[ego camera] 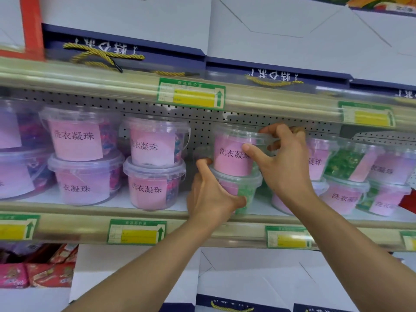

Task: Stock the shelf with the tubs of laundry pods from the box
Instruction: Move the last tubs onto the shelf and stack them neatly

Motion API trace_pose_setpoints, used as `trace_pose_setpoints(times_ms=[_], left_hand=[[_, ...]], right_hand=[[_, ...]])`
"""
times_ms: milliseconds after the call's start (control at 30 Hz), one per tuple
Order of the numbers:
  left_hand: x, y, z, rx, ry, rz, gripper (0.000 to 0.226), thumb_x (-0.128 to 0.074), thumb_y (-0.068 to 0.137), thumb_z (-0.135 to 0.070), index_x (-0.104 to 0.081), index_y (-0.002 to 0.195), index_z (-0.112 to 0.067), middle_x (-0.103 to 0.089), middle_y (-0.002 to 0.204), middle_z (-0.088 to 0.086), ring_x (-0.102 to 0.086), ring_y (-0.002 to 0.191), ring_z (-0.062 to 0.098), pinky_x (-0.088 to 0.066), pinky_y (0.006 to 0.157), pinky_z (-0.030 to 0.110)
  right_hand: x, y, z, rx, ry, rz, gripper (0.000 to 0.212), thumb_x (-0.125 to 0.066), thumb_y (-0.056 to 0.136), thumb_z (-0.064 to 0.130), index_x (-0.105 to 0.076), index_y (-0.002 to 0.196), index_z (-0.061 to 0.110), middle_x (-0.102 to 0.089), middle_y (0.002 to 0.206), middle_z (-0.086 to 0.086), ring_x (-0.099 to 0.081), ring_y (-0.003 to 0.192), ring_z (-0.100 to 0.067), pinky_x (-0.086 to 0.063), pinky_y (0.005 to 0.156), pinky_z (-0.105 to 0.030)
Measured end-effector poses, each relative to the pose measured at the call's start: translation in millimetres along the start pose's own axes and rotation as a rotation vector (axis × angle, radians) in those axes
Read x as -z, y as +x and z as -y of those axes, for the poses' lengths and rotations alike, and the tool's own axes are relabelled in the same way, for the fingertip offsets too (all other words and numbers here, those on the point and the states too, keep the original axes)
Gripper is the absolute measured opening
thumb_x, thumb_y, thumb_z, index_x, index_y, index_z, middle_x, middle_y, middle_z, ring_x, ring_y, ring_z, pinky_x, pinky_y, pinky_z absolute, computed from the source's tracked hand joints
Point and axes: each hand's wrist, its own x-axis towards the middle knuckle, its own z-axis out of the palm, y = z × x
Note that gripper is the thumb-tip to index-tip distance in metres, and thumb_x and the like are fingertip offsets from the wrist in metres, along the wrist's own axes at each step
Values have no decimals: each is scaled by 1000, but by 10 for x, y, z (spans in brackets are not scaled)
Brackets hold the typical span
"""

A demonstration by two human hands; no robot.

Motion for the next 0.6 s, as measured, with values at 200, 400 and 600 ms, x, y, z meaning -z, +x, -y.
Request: trace_pose_setpoints(times_ms=[200,400,600], left_hand=[[-14,-88,39,-32,222,-224,104,-84,47,-47,-23,128,-22,-49,123,5,-48,114,29,-41,88,39],[86,-111,150,-64,228,-124,120,-85,51,-45,-10,142,-21,-41,139,4,-43,126,27,-39,98,40],[284,-47,173,-30,52,110,107,-81,63,-20,-8,140,-31,-54,124,-6,-55,116,20,-48,95,38]], right_hand=[[-93,-16,107,10,9,-10,41,-78,70,39,-58,103,23,-44,109,-6,-49,87,-17,-38,84,-22],[-106,-50,93,35,12,35,37,-73,78,33,-60,112,27,-42,111,-4,-47,89,-12,-32,82,-15],[-74,-99,-64,-17,90,212,54,-67,82,32,-41,129,38,-49,123,-1,-48,112,-14,-41,97,-34]])
